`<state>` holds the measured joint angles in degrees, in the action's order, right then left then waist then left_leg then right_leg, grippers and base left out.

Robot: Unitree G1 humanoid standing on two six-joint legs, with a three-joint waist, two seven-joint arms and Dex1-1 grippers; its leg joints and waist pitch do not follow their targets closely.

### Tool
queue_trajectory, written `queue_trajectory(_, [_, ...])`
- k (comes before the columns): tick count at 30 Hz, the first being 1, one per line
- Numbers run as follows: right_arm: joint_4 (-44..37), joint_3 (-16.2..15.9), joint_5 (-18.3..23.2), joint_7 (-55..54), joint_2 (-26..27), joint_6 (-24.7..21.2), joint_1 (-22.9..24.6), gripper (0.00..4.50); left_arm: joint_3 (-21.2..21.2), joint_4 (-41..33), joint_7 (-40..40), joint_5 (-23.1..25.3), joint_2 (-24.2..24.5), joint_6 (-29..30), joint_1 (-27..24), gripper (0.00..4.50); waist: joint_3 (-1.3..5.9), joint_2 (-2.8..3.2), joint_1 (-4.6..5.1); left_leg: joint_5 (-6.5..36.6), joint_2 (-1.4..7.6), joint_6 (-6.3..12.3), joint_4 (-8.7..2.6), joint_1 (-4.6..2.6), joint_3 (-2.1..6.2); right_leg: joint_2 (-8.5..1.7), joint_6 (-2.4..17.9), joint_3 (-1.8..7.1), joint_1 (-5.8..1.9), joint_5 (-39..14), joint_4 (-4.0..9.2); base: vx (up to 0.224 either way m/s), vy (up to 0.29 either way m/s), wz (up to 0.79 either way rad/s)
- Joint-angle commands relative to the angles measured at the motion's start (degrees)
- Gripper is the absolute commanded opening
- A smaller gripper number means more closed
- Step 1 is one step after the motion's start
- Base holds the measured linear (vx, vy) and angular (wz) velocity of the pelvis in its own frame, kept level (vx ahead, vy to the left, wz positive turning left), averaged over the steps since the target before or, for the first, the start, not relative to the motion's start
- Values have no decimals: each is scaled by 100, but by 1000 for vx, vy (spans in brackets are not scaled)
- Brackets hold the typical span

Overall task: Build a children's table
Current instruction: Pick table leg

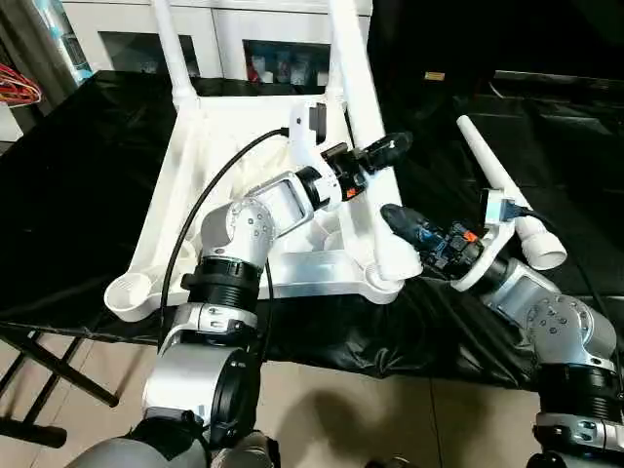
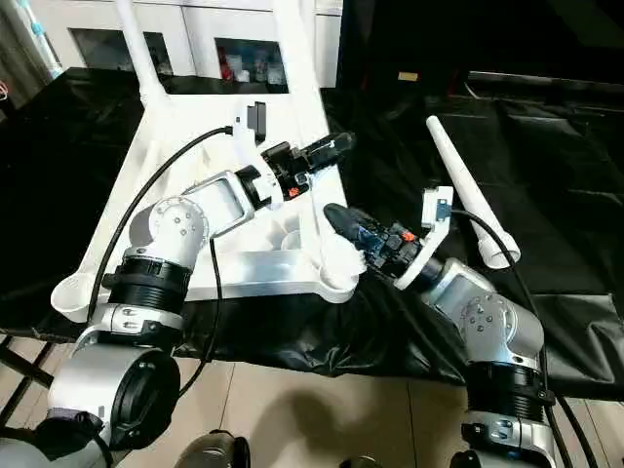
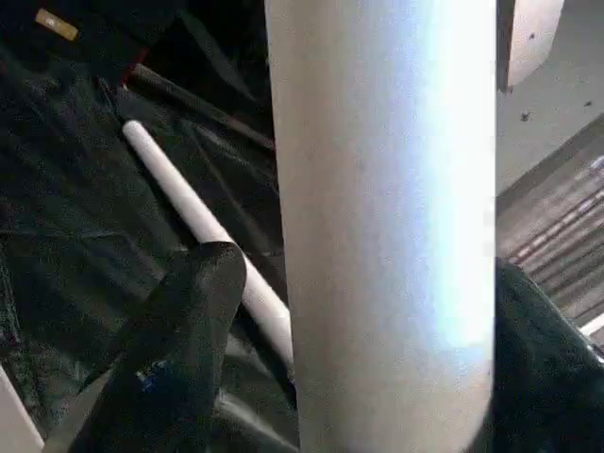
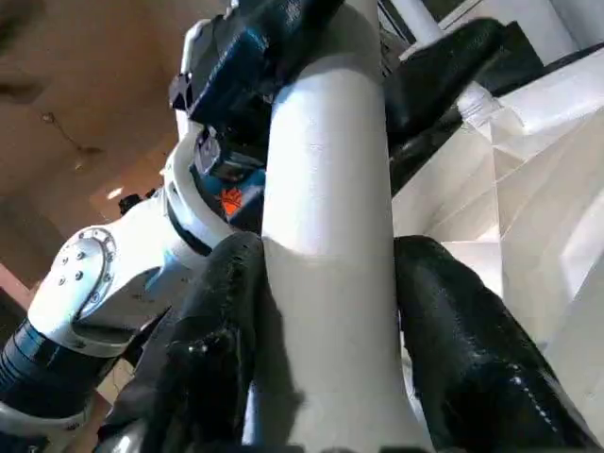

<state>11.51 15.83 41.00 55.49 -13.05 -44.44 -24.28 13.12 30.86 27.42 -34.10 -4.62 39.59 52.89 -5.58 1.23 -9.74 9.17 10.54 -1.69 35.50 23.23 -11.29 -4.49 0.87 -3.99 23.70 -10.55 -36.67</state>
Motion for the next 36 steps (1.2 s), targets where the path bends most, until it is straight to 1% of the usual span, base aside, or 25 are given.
queue_trajectory(1, [-91,10,111,-13,-36,-29,-67,186,53,40,16,-62,28,-36,128,323,604,-108,-14,793,248,208,-370,-121,174,-476,1030,251,-330,-1314,535,0,0,0])
queue_trajectory(3, [-54,-9,110,-32,-46,-14,-87,186,66,21,50,-80,30,-37,123,314,606,-100,-16,807,248,193,-367,-127,171,-477,1032,254,-328,-1326,538,0,0,0])
queue_trajectory(5, [-35,-21,114,-45,-54,-2,-95,186,74,21,52,-82,29,-45,124,286,603,-97,-15,828,251,184,-373,-126,175,-475,1024,252,-329,-1333,541,0,0,0])
queue_trajectory(6, [-24,-25,112,-50,-57,7,-99,186,84,19,59,-103,29,-39,125,281,604,-101,-16,825,251,180,-374,-125,176,-473,1018,253,-331,-1319,537,0,0,0])
queue_trajectory(7, [1,-28,102,-64,-61,30,-109,186,104,28,44,-124,23,-57,131,281,606,-86,-19,826,251,174,-371,-125,177,-476,1031,253,-330,-1308,536,0,0,0])
queue_trajectory(8, [23,-31,93,-76,-63,53,-118,186,116,33,42,-144,19,-59,138,278,603,-93,-15,845,249,173,-374,-126,175,-473,1038,252,-329,-1314,538,0,0,0])
queue_trajectory(9, [25,-31,92,-78,-64,55,-118,186,116,33,45,-147,19,-56,139,268,605,-80,-19,846,248,167,-373,-124,179,-476,1036,253,-334,-1310,535,0,0,0])
queue_trajectory(11, [37,-36,77,-88,-68,82,-124,186,130,59,32,-147,13,-56,158,238,608,-82,-16,829,250,168,-374,-123,180,-471,1030,252,-335,-1258,531,0,0,0])
queue_trajectory(12, [30,-49,42,-107,-69,122,-120,186,134,67,11,-128,10,-89,164,238,613,-67,-22,815,251,168,-369,-127,181,-471,1040,252,-333,-1228,528,0,0,0])
queue_trajectory(13, [21,-72,-5,-123,-73,178,-114,186,146,78,-41,-101,1,-142,171,237,607,-70,-15,830,249,166,-372,-123,179,-466,1047,252,-330,-1209,531,0,0,0])
queue_trajectory(15, [5,-98,-38,-118,-78,218,-104,186,156,70,-59,-106,-5,-144,173,209,611,-70,-23,861,253,155,-372,-125,182,-479,1046,252,-339,-1233,534,0,0,0])
queue_trajectory(16, [-25,-130,-51,-115,-80,228,-90,221,134,29,-118,-62,-8,-199,159,201,607,-67,-20,876,254,155,-373,-128,184,-470,1046,251,-335,-1230,532,0,0,0])
queue_trajectory(17, [-45,-178,-116,-190,-68,267,-94,242,25,-83,-194,67,-3,-289,116,200,608,-66,-19,872,253,157,-373,-131,183,-468,1051,251,-337,-1217,531,0,0,0])
queue_trajectory(21, [-69,-327,-350,-361,-61,399,-112,276,-190,-285,-304,287,-3,-400,52,192,610,-73,-4,844,260,148,-378,-123,186,-466,1029,255,-338,-1140,520,0,0,0])
queue_trajectory(22, [-206,-661,-786,-697,7,614,-141,291,-390,-554,-634,612,-20,-530,8,191,610,-86,8,813,282,100,-390,-118,202,-471,996,255,-335,-1161,506,0,0,0])
queue_trajectory(23, [-220,-700,-837,-742,17,638,-145,302,-415,-581,-670,652,-19,-544,4,190,610,-86,8,813,282,100,-390,-118,202,-471,996,255,-335,-1161,506,0,0,0])
queue_trajectory(24, [-227,-885,-1074,-925,42,758,-185,302,-594,-667,-822,929,8,-721,-22,190,609,-91,26,843,268,100,-388,-131,186,-471,969,261,-325,-1234,524,0,0,0])
queue_trajectory(27, [-178,-1091,-1375,-1289,162,879,-296,335,-602,-818,-1100,993,-68,-697,-50,189,602,-76,44,883,269,37,-395,-132,187,-465,925,265,-317,-1341,526,0,0,0])
queue_trajectory(28, [6,-1252,-1689,-1754,319,1041,-478,337,-791,-981,-1320,1262,-68,-842,-88,189,596,-79,75,901,272,1,-408,-120,199,-463,923,264,-306,-1362,525,0,0,0])
queue_trajectory(29, [6,-1252,-1689,-1754,319,1041,-478,337,-791,-981,-1320,1262,-68,-842,-88,189,596,-79,75,901,272,1,-408,-120,199,-463,923,264,-306,-1362,525,0,0,0])
queue_trajectory(30, [175,-1345,-1905,-2114,497,1169,-648,337,-1020,-1133,-1431,1525,-52,-933,-133,189,601,-88,82,929,272,-4,-405,-136,196,-467,912,268,-298,-1392,523,0,0,0])
queue_trajectory(32, [248,-1362,-1983,-2279,612,1248,-736,337,-1119,-1199,-1457,1619,-51,-949,-158,188,596,-79,112,958,263,-11,-407,-137,184,-459,890,274,-300,-1384,530,0,0,0])
queue_trajectory(33, [321,-1395,-2079,-2456,742,1357,-834,337,-1238,-1284,-1525,1766,-44,-996,-199,188,601,-64,116,941,273,-3,-410,-147,186,-456,912,279,-277,-1324,520,0,0,0])
queue_trajectory(34, [328,-1401,-2087,-2483,773,1377,-854,337,-1273,-1301,-1534,1806,-37,-1006,-212,188,605,-67,132,923,261,4,-409,-129,180,-444,920,272,-292,-1237,517,0,0,0])
queue_trajectory(36, [343,-1446,-2149,-2605,880,1478,-918,337,-1397,-1362,-1612,1976,-14,-1055,-267,188,610,-64,136,849,272,21,-416,-128,187,-442,937,273,-298,-1069,491,0,0,0])
